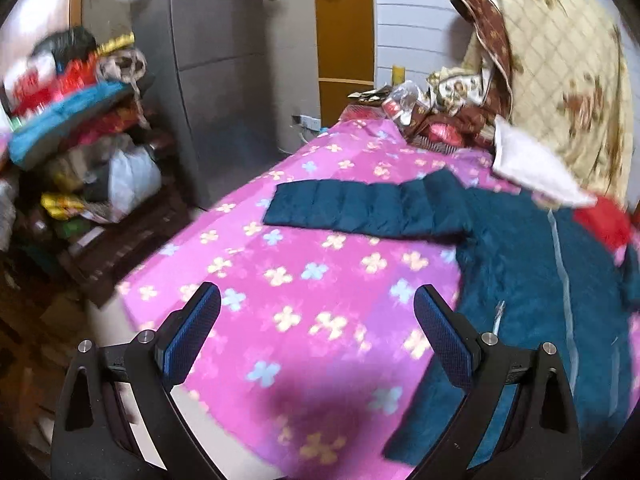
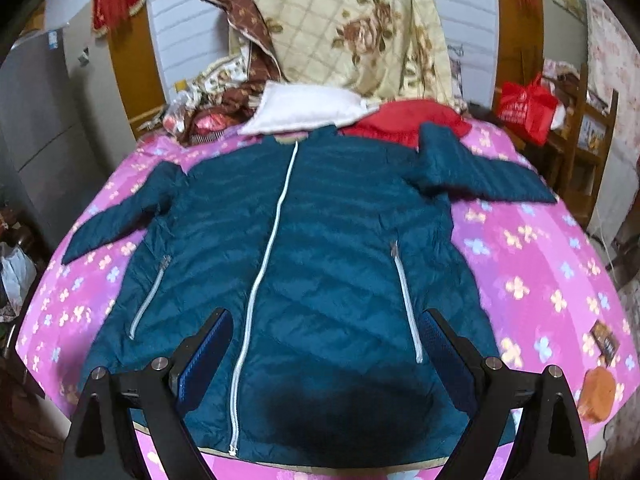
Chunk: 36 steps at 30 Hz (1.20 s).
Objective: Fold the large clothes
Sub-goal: 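Move the left tool to the jacket sleeve cuff and grasp it, then lift the grasped sleeve with the left tool and fold it across the jacket body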
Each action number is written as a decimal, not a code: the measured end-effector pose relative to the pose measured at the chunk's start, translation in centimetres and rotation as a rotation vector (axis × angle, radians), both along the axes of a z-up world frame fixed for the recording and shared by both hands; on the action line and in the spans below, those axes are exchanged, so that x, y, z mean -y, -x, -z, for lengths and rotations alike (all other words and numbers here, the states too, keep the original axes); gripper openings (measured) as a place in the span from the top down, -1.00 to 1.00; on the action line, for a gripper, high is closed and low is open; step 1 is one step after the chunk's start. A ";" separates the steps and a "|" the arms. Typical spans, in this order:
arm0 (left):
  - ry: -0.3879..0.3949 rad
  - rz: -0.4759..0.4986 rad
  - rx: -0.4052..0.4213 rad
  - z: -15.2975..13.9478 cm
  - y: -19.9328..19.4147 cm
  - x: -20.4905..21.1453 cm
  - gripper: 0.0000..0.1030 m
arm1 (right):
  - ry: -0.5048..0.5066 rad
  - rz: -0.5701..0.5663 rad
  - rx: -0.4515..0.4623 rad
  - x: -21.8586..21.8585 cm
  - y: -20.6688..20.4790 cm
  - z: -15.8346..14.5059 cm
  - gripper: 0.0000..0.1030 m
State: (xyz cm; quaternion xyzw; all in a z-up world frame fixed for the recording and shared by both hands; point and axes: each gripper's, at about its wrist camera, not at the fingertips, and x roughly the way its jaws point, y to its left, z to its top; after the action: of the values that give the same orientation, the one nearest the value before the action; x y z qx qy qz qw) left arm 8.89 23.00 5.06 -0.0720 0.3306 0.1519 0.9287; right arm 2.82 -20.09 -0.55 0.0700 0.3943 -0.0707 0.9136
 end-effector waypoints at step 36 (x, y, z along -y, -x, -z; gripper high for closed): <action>0.859 -0.161 -0.111 18.3 -28.9 -16.8 -0.59 | 0.146 0.159 -0.142 4.2 -7.3 7.6 -0.80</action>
State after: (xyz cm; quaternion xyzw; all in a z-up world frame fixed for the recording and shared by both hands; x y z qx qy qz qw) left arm 37.78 39.85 -13.25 -0.4689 0.4066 0.0760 0.7804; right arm 10.17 -24.33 -8.15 0.0292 0.4449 -0.1762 0.8776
